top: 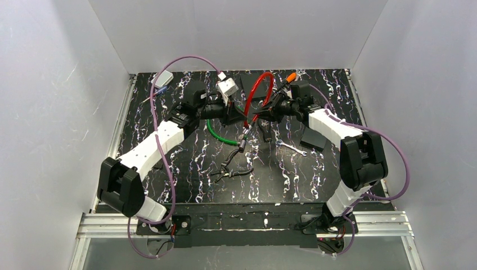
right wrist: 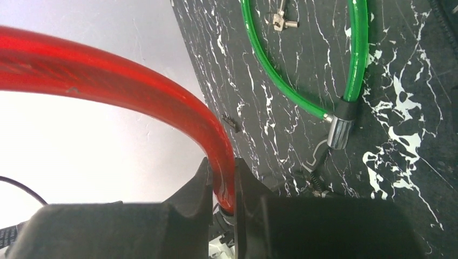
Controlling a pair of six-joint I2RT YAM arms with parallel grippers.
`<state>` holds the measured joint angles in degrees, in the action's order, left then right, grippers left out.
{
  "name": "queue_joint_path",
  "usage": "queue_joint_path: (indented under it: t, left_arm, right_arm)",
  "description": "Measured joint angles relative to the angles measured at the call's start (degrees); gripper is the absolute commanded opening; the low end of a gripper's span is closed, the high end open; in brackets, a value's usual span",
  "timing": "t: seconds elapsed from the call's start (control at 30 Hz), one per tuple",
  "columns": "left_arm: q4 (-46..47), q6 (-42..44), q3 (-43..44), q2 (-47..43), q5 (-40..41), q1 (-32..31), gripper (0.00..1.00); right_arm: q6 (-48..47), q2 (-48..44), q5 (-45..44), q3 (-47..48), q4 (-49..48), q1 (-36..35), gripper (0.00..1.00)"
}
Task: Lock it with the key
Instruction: Lock the lock.
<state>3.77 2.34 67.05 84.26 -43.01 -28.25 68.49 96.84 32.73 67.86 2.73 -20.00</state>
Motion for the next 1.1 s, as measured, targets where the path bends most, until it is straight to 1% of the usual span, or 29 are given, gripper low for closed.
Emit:
queue_joint_path:
  t: [0.1, 0.3, 0.4, 0.53, 0.63, 0.77, 0.83, 0.93, 1.1]
  left_arm:
    - [-2.2, -2.5, 2.0, 0.5, 1.9, 0.1, 0.00]
    - [-4.1, -9.1, 4.4, 2.7, 4.6, 0.8, 0.00]
    - [-4.6, -11.1, 4.4, 3.0, 5.5, 1.0, 0.08]
    - [-5.4, -12.3, 4.4, 3.1, 6.2, 1.1, 0.15]
    - [-5.4, -12.7, 4.4, 3.1, 6.2, 1.2, 0.23]
    - [-6.4, -12.6, 4.0, 3.1, 6.4, 1.5, 0.39]
    - [-6.9, -12.6, 3.5, 3.1, 6.3, 1.7, 0.44]
    - [-6.9, -12.6, 2.3, 2.7, 5.8, 1.9, 0.47]
    - [-6.6, -12.4, -0.6, 0.2, 5.3, 1.9, 0.46]
  right_arm:
    - [-1.9, 0.0, -0.5, 1.3, 3.2, 0.0, 0.01]
    - [-7.9, 0.0, -5.9, 7.0, 13.4, -0.1, 0.01]
    - [-8.8, 0.0, -7.5, 8.1, 16.7, -0.1, 0.01]
    - [-9.3, 0.0, -9.1, 9.6, 20.4, -0.1, 0.01]
    - [-9.7, 0.0, -9.9, 10.3, 21.5, -0.1, 0.01]
    - [-9.8, 0.0, -10.3, 10.5, 21.7, 0.1, 0.01]
    - [-9.5, 0.0, -10.3, 10.5, 21.7, 0.1, 0.01]
    - [-9.3, 0.0, -10.4, 10.5, 21.7, 0.2, 0.01]
    - [-9.2, 0.0, -10.8, 10.5, 21.8, 0.2, 0.01]
